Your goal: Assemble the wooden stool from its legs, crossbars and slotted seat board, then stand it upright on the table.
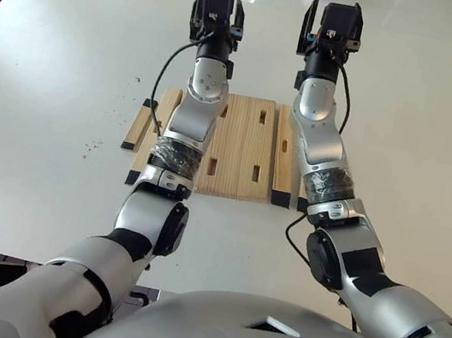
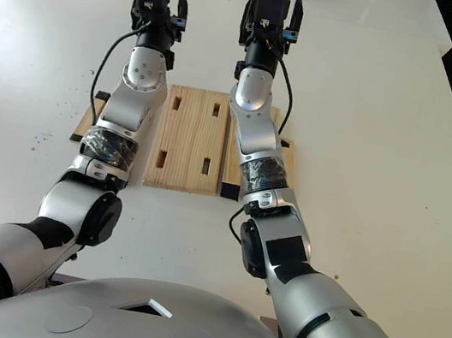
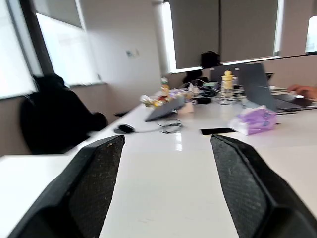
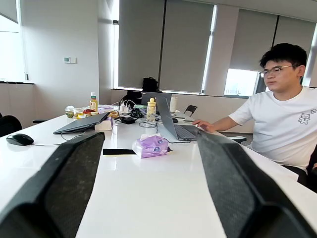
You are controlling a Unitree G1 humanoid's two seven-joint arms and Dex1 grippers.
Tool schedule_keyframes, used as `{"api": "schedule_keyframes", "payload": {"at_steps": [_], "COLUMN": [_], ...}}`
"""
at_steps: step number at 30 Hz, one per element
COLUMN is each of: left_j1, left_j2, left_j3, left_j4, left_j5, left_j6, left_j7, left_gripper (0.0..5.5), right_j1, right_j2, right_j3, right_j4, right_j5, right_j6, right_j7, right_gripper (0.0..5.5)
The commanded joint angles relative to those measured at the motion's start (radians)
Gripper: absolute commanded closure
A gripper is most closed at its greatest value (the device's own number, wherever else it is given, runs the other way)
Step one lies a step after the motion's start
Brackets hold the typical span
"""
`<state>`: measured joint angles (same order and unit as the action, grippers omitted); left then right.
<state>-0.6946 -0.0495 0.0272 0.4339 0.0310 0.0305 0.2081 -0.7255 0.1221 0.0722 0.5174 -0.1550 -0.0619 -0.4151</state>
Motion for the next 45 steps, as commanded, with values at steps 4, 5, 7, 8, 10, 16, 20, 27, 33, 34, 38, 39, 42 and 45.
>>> {"api": "schedule_keyframes", "payload": {"at_steps": [4,5,7,8,10,16,20,27,33,34,38,39,42,45], "left_j1": [0.028,0.026,0.024,0.023,0.025,0.046,0.067,0.090,0.079,0.069,0.032,0.029,0.049,0.060], "left_j2": [-0.016,-0.022,-0.032,-0.034,-0.036,-0.050,-0.047,-0.057,-0.060,-0.061,-0.062,-0.061,-0.058,-0.056], "left_j3": [0.032,0.042,0.067,0.075,0.080,0.085,0.072,0.042,0.043,0.045,0.051,0.055,0.054,0.053], "left_j4": [-0.037,-0.034,-0.029,-0.028,-0.032,-0.066,-0.083,-0.108,-0.077,-0.066,-0.047,-0.051,-0.078,-0.067], "left_j5": [-0.045,-0.061,-0.091,-0.099,-0.102,-0.111,-0.094,-0.077,-0.078,-0.082,-0.085,-0.089,-0.106,-0.090], "left_j6": [-0.011,-0.007,-0.004,-0.004,-0.004,0.069,0.072,0.064,0.061,0.060,0.027,0.029,0.064,0.062], "left_j7": [-0.024,-0.029,-0.022,-0.019,-0.014,0.001,0.008,0.006,0.010,0.006,0.003,0.003,-0.020,-0.009], "left_gripper": [2.27,2.27,2.27,2.27,2.27,2.27,2.27,2.27,2.27,2.27,2.27,2.27,2.27,2.27], "right_j1": [-0.014,-0.016,-0.023,-0.025,-0.023,-0.010,0.006,0.033,0.018,0.012,-0.013,-0.018,-0.016,-0.003], "right_j2": [0.049,0.049,0.045,0.046,0.045,0.042,0.027,0.015,0.022,0.021,0.011,0.010,0.010,0.005], "right_j3": [-0.034,-0.036,-0.034,-0.035,-0.038,-0.032,0.000,0.009,0.013,0.016,0.021,0.020,0.012,-0.001], "right_j4": [-0.006,-0.006,-0.005,-0.005,-0.010,-0.036,-0.054,-0.074,-0.062,-0.053,-0.030,-0.025,-0.022,-0.018], "right_j5": [0.049,0.054,0.053,0.054,0.054,0.068,0.033,0.006,0.003,0.000,-0.017,-0.019,-0.022,-0.020], "right_j6": [0.018,0.018,0.010,0.008,0.010,0.058,0.056,0.087,0.083,0.079,0.058,0.055,0.049,0.047], "right_j7": [0.013,0.014,0.012,0.013,0.015,0.038,0.046,0.033,0.037,0.038,0.043,0.042,0.031,0.024], "right_gripper": [2.09,2.09,2.09,2.09,2.09,2.09,2.09,2.09,2.09,2.09,2.09,2.09,2.09,2.09]}}
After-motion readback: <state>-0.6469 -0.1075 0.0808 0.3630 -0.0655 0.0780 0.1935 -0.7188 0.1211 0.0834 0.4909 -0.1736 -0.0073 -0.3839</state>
